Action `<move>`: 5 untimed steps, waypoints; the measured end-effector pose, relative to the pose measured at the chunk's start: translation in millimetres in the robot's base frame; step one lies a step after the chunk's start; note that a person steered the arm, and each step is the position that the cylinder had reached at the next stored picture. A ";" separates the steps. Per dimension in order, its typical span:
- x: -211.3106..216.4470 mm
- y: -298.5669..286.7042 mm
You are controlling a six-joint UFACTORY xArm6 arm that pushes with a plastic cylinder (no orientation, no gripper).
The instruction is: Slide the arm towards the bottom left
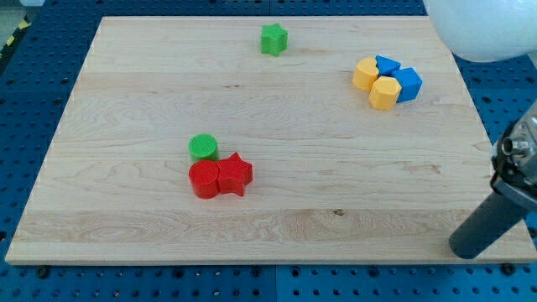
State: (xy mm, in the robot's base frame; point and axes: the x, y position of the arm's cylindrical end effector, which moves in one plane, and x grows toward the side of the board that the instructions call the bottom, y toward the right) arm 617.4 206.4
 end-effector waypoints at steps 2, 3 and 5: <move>0.1 -33.2; 0.1 -46.5; -2.7 -95.6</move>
State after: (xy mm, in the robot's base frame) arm 614.8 110.8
